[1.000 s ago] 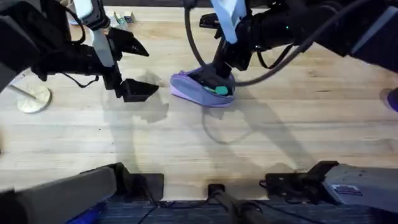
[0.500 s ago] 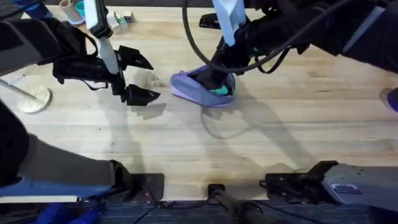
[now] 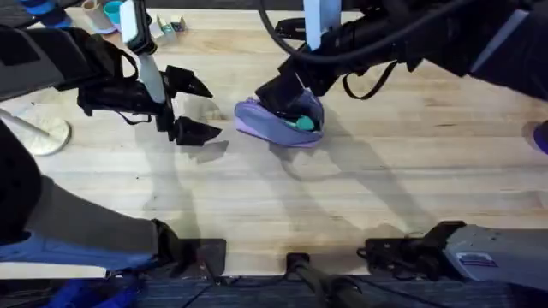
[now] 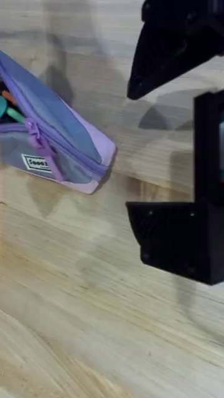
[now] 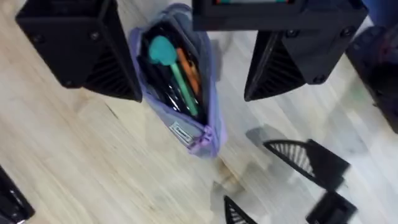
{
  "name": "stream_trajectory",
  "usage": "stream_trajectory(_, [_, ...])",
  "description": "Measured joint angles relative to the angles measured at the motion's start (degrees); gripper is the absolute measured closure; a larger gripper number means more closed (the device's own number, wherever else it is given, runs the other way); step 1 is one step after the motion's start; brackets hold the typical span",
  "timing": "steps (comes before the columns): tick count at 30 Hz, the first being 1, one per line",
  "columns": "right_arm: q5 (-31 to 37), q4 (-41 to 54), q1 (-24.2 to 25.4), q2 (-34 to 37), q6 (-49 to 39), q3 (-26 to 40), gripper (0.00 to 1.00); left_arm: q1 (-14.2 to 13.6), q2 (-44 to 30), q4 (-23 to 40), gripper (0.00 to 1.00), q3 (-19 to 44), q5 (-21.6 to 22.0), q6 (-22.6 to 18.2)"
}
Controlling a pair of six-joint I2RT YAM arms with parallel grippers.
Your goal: Unzip the bag, pick up the pens from the table one at a time and place them inside, then zip the bag closed.
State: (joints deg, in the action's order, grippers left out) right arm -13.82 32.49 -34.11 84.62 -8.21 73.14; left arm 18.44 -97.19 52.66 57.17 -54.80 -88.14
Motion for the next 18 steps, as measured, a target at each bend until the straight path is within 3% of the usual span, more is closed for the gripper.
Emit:
stream_trajectory(6, [-2.2,-3.02,0.0,0.84,4.79,0.0,0.005,0.0,0.0,0.04,0.007,0.0,-0.91,0.0])
stream_trajectory(18, [-7.26,-10.03,-1.47,9.1,9.49,0.0,0.006,0.0,0.0,0.56,0.008,0.0,-1.14,0.0])
